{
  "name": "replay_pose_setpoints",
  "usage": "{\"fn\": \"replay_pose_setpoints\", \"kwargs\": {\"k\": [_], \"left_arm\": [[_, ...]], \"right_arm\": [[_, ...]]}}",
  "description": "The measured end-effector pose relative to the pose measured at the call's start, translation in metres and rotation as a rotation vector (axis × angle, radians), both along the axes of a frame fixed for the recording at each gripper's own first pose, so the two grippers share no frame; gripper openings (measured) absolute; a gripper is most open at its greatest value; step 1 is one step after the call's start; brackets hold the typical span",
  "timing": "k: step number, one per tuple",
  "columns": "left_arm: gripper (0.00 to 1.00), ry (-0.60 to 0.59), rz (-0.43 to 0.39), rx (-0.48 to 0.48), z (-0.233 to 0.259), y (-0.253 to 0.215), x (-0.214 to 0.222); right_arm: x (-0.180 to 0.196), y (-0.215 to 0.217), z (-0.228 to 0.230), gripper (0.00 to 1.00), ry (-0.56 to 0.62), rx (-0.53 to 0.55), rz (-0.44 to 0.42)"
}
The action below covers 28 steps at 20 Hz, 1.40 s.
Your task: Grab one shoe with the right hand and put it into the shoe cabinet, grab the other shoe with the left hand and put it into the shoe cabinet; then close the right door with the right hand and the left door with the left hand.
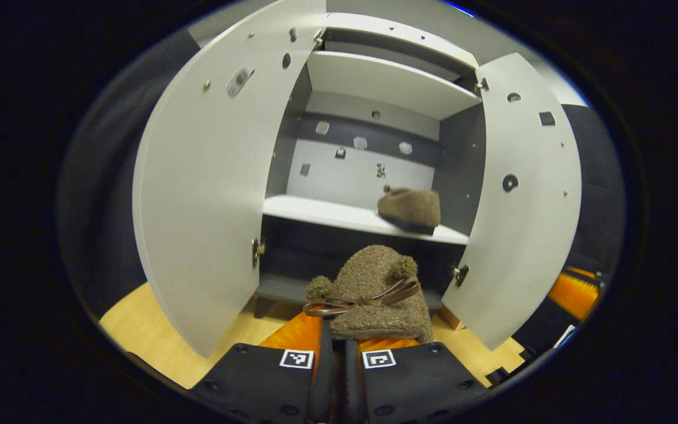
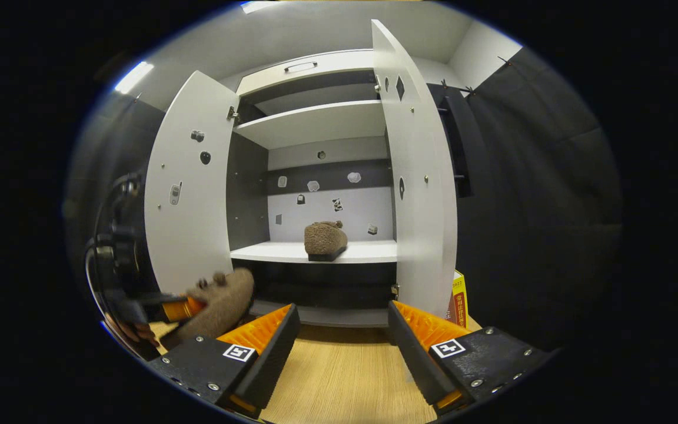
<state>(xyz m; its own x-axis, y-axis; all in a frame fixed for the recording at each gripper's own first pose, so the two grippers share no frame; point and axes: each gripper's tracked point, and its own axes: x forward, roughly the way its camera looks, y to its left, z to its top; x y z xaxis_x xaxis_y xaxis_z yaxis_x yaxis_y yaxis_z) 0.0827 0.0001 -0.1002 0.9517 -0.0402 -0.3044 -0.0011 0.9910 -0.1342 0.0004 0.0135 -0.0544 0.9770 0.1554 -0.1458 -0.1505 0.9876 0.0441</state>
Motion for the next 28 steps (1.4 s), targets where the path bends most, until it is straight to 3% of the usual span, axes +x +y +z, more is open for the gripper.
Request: {"fn": "replay_pose_setpoints", "kwargs": {"k": [2, 5, 9, 12, 18, 23, 28], "left_arm": [[0.16, -0.066, 0.053, 0.032, 0.050, 0.011, 0.032], [0.16, -0.130, 0.034, 0.060, 0.100, 0.004, 0.090], [0.17, -0.138, -0.005, -0.001, 0.134, -0.011, 0.173], [0.18, -0.091, -0.016, 0.063, 0.119, -0.015, 0.238], [0.18, 0.128, -0.021, 0.100, 0.029, -0.021, 0.329], [0.18, 0.242, 0.022, 0.153, -0.028, -0.007, 0.355], [0.36, 0.262, 0.034, 0.163, -0.038, -0.002, 0.358]], "right_arm": [[-0.001, 0.000, 0.004, 0.93, -0.012, -0.001, -0.005], [-0.005, 0.002, 0.010, 0.93, -0.023, 0.013, -0.002], [-0.008, -0.008, 0.019, 0.93, -0.037, -0.005, -0.033], [-0.009, -0.021, 0.021, 0.93, -0.036, -0.003, -0.070], [-0.005, -0.052, 0.027, 0.93, -0.045, -0.001, -0.153], [-0.010, -0.075, 0.023, 0.93, -0.037, 0.005, -0.194], [-0.003, -0.076, 0.022, 0.93, -0.032, 0.009, -0.197]]}}
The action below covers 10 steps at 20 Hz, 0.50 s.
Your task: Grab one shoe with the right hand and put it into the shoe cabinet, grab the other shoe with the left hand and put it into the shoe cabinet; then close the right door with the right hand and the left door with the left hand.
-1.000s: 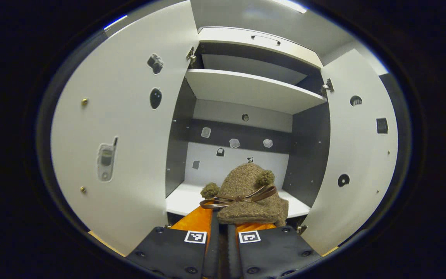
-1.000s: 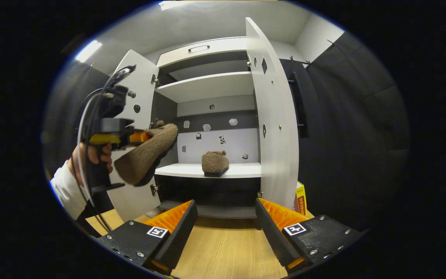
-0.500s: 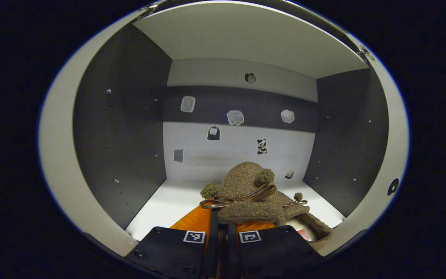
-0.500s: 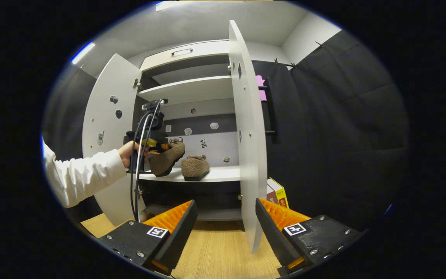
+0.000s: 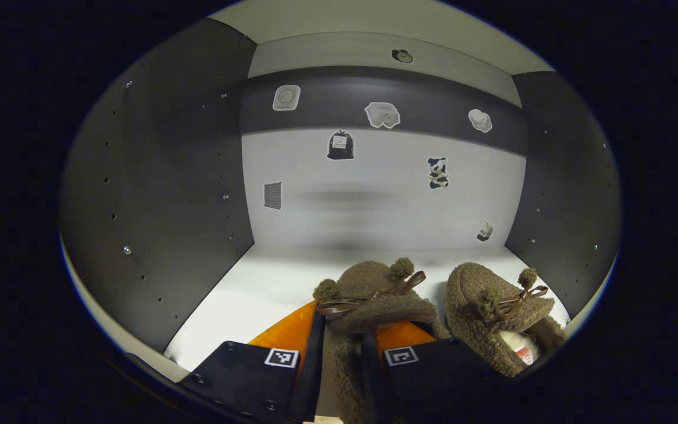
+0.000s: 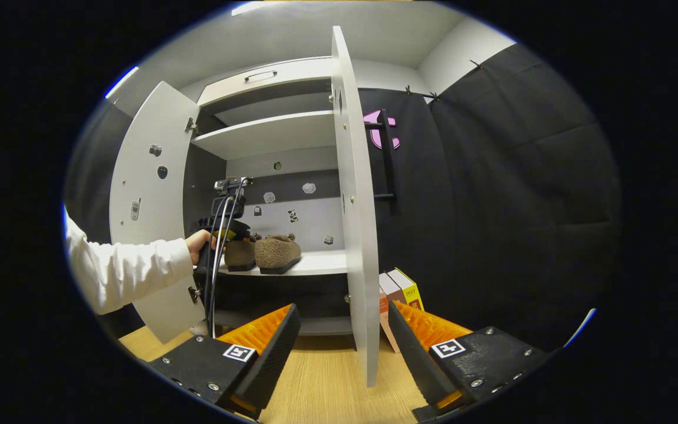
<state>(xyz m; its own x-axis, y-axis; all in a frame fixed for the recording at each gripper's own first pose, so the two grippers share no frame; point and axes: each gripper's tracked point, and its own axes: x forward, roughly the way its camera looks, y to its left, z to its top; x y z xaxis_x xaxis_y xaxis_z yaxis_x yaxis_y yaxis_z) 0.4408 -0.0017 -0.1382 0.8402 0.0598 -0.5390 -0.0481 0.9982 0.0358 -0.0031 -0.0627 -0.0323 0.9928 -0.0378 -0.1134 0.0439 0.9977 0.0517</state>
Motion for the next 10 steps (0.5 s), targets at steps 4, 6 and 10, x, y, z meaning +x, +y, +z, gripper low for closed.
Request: {"fn": "replay_pose_setpoints", "kwargs": {"k": [4, 6, 10], "left_arm": [[0.64, -0.002, -0.007, -0.020, 0.003, 0.004, -0.006], [0.80, 0.008, -0.003, -0.032, 0.005, 0.009, -0.013], [0.95, -0.014, -0.042, -0.121, 0.025, 0.000, -0.029]], "right_arm": [[0.004, 0.004, -0.001, 0.93, -0.004, 0.001, 0.008], [0.006, 0.009, 0.001, 0.93, -0.012, 0.000, 0.018], [0.009, 0.015, 0.002, 0.93, -0.016, 0.002, 0.033]]}}
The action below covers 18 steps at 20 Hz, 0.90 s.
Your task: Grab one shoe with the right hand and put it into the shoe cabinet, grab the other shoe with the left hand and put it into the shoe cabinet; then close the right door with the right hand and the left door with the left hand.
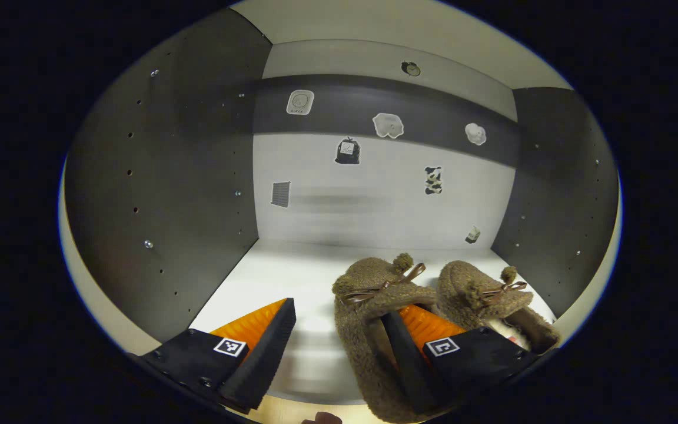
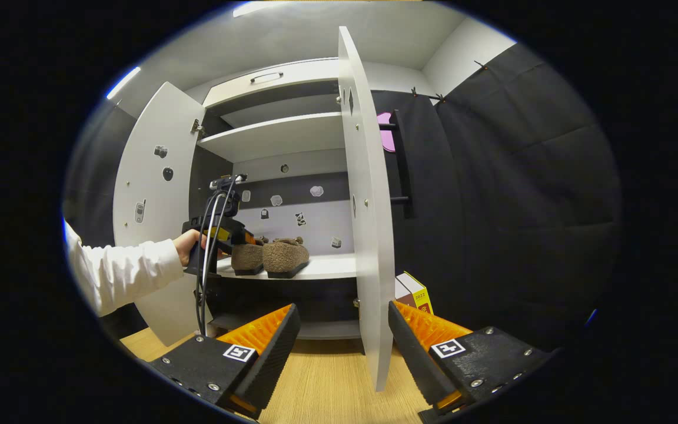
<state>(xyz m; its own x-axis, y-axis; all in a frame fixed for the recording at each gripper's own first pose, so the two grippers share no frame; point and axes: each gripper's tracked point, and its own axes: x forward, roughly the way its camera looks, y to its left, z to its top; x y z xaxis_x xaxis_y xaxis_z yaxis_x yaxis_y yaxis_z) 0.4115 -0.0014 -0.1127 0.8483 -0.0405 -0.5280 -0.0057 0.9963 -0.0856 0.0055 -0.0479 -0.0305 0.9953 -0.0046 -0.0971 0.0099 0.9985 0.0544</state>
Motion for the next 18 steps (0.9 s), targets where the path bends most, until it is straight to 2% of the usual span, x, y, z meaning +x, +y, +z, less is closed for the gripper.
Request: {"fn": "replay_pose_setpoints", "kwargs": {"k": [1, 6, 9, 14, 18], "left_arm": [[0.99, -0.019, -0.019, -0.024, 0.007, -0.005, -0.003], [0.97, -0.145, -0.070, -0.065, 0.055, -0.017, -0.028], [0.97, -0.232, -0.091, -0.029, 0.095, -0.014, -0.056], [0.96, -0.311, -0.116, -0.050, 0.130, -0.018, -0.128], [0.94, -0.423, -0.090, 0.022, 0.155, -0.007, -0.186]], "right_arm": [[0.001, 0.003, 0.001, 0.93, 0.001, 0.002, 0.004], [-0.004, 0.014, 0.000, 0.93, 0.014, 0.005, 0.025], [-0.010, 0.015, -0.002, 0.93, 0.024, -0.019, 0.040], [-0.017, 0.025, 0.006, 0.93, 0.024, -0.025, 0.070], [-0.022, 0.033, 0.015, 0.93, 0.002, -0.016, 0.095]]}}
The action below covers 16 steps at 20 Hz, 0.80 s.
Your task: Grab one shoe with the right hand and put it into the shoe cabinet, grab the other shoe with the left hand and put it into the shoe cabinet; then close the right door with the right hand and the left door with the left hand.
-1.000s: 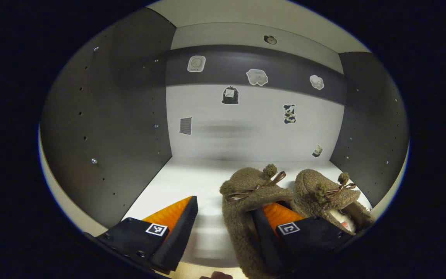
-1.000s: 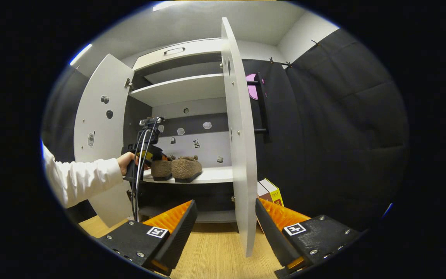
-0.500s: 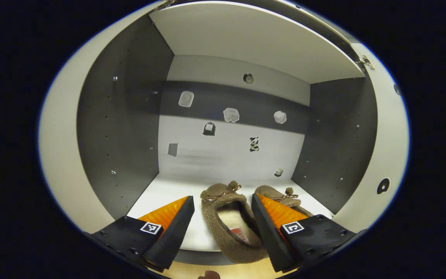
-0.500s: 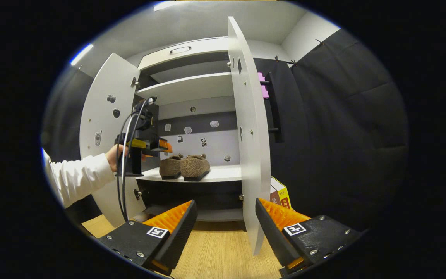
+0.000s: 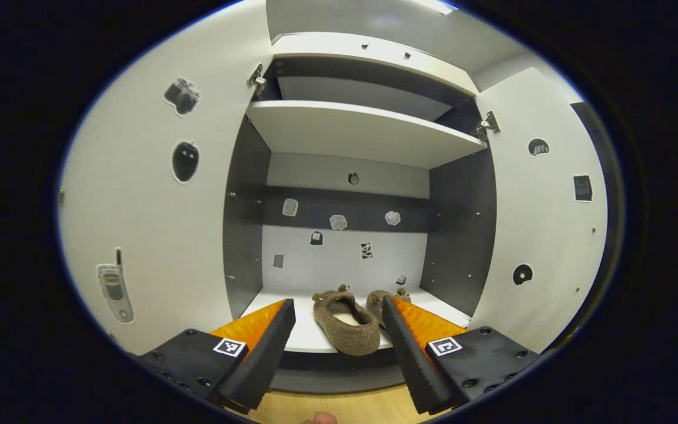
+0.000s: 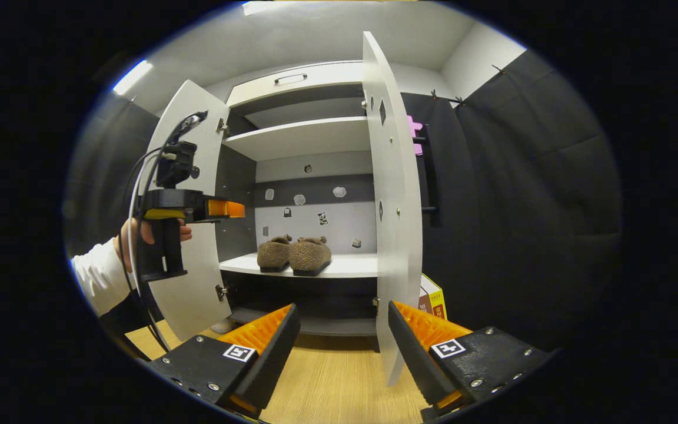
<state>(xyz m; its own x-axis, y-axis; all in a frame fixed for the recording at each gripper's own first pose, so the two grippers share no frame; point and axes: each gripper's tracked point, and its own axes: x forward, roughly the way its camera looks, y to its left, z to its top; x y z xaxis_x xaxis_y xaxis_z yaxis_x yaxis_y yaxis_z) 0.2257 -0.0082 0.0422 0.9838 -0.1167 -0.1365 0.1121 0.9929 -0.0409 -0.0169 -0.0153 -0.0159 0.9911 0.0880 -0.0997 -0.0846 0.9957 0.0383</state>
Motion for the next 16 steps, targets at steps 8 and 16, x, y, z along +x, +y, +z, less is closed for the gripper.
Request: {"fn": "replay_pose_setpoints", "kwargs": {"k": [8, 16], "left_arm": [[0.97, -0.023, 0.109, 0.019, -0.030, 0.021, -0.100], [0.96, -0.006, 0.158, 0.034, -0.073, 0.032, -0.163]], "right_arm": [[-0.006, 0.016, -0.001, 0.93, 0.001, 0.015, 0.042], [-0.006, -0.027, 0.030, 0.93, -0.097, -0.032, -0.089]]}}
